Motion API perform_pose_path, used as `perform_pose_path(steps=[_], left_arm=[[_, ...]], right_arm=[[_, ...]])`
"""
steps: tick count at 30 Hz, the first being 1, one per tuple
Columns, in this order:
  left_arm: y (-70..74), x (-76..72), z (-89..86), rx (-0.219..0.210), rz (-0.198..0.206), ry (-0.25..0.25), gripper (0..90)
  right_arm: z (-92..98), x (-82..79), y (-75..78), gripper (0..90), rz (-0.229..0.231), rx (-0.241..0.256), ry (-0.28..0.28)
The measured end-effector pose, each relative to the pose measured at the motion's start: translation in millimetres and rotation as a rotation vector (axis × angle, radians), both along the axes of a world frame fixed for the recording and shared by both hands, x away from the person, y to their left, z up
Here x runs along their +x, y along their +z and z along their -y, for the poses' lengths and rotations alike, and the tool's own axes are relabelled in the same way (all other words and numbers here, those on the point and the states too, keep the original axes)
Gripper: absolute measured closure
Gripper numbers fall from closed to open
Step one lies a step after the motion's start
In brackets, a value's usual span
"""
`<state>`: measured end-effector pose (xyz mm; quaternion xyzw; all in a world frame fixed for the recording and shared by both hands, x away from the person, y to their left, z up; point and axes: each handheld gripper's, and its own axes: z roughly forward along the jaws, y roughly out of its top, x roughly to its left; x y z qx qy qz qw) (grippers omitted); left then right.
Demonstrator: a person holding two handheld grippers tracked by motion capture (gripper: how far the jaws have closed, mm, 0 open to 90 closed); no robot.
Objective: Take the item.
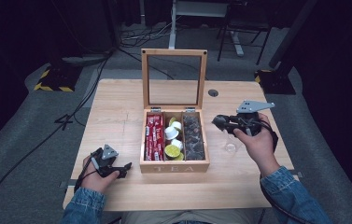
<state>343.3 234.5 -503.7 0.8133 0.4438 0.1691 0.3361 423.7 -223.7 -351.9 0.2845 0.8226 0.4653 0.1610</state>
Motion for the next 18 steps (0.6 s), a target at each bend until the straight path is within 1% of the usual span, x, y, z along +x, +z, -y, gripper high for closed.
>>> perform_pose_path(steps=[11, 15, 18], left_arm=[[0.1, 0.6, 0.4, 0.002, -0.001, 0.001, 19.9], [0.1, 0.5, 0.4, 0.002, -0.001, 0.002, 19.9], [0.1, 0.6, 0.4, 0.003, -0.001, 0.001, 19.9]], right_arm=[[26.0, -2.8, 3.6, 74.3, -0.011, -0.006, -0.055], [34.6, -2.7, 3.7, 74.3, -0.013, -0.012, -0.075], [40.2, -2.5, 2.5, 74.3, -0.023, -0.018, -0.09]])
